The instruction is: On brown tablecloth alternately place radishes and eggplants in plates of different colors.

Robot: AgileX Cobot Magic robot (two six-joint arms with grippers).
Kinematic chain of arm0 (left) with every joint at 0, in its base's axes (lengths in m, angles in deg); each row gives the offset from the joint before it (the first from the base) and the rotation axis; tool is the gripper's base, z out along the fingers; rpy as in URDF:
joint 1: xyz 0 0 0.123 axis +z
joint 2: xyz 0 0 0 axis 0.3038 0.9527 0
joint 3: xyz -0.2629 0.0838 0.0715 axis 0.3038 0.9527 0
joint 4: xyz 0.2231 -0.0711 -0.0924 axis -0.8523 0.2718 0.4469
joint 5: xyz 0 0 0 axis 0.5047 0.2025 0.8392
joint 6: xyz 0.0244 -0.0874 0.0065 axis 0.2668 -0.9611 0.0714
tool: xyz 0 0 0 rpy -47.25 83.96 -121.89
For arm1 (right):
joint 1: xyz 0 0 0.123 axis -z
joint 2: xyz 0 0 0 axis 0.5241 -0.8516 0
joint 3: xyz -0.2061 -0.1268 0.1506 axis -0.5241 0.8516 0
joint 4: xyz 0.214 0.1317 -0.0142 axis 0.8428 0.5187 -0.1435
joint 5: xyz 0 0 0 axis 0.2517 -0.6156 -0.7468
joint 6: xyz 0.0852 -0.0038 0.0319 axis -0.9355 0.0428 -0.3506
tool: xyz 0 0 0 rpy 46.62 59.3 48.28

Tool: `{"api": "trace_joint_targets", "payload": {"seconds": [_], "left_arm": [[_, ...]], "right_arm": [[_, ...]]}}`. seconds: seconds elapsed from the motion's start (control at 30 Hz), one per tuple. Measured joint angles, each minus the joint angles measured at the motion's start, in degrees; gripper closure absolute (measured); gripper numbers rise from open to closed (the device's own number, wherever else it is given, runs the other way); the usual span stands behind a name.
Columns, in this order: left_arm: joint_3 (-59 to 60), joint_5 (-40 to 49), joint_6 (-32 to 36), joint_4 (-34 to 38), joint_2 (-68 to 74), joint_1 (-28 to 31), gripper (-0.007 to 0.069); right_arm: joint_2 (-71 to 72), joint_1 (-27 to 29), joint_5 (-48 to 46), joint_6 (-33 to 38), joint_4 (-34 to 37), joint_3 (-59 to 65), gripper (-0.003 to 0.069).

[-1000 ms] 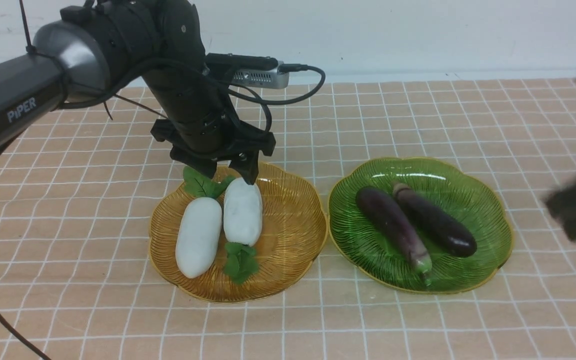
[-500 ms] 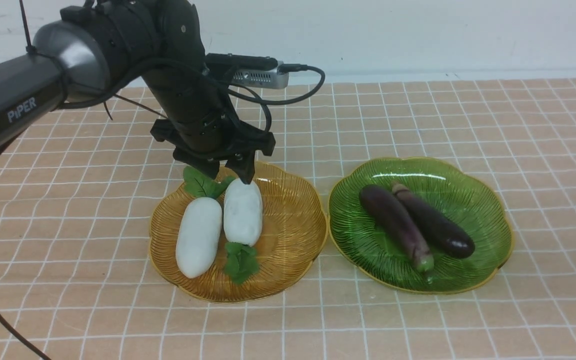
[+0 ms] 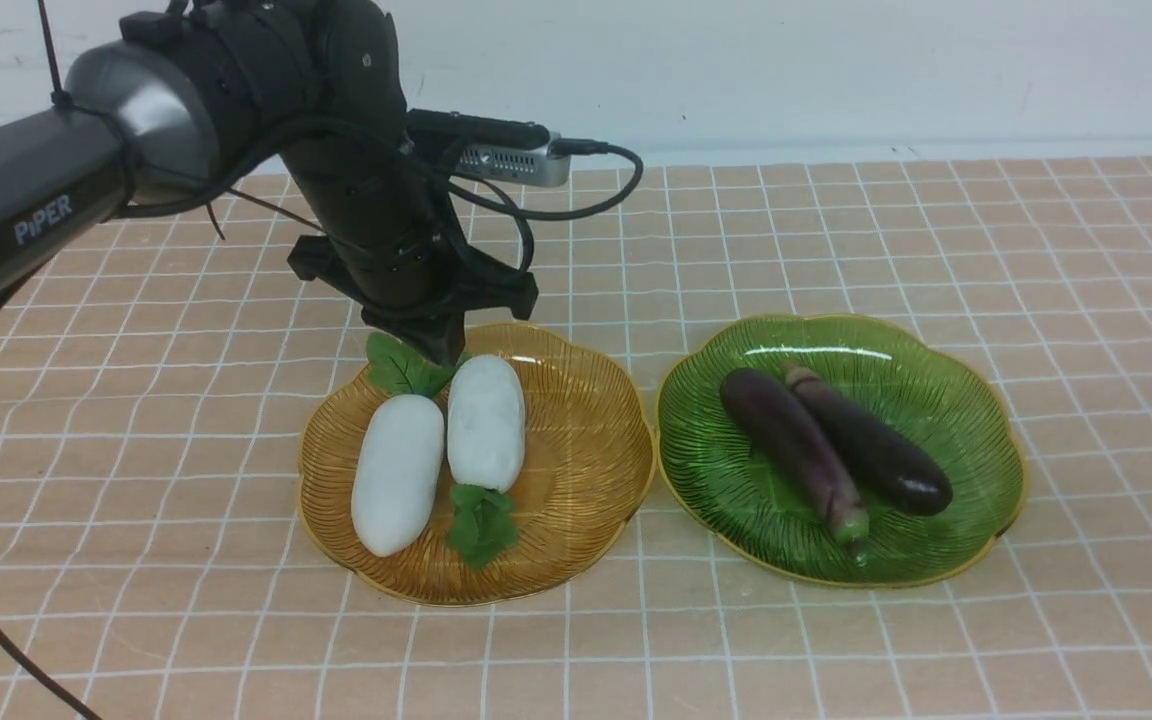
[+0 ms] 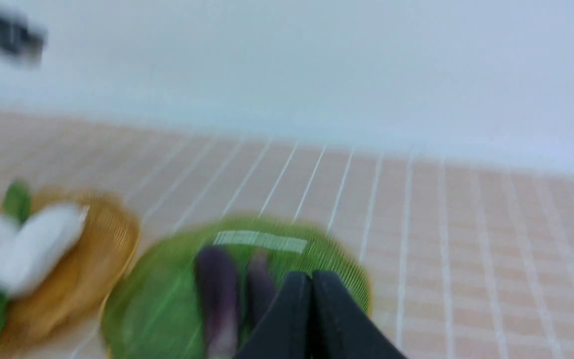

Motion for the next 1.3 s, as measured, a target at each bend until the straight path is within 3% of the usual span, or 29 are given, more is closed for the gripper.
{"api": "trace_joint_targets", "payload": {"seconds": [0.13,0.3,0.6,0.8,0.97,1.3], "left_arm": [[-0.48,2.92,0.07,-2.95,-1.37,0.0,0.0628],[-2.62,4.83,0.07,-6.33,-8.56,0.0,0.0628],[1.64,5.92,0.2,-9.13,-27.31,0.0,0.0628],[18.08,6.16,0.25,-9.15,-41.71,0.0,0.0628],[29.07,6.23,0.08,-9.15,-51.05,0.0,0.0628],[35.3,6.28,-0.64,-9.19,-58.38,0.0,0.0628]], "right_arm": [[15.23,1.86,8.91,0.0,-1.07,11.39,0.0674],[17.3,2.01,8.62,0.0,-4.49,21.59,0.0674],[17.3,2.01,2.24,0.0,-4.92,22.39,0.0674],[17.3,2.01,1.53,-0.49,-4.92,22.29,0.0674],[17.3,2.01,1.53,-6.25,-4.92,22.29,0.0674],[17.3,2.01,1.47,-6.19,-5.05,22.29,0.0674]]}}
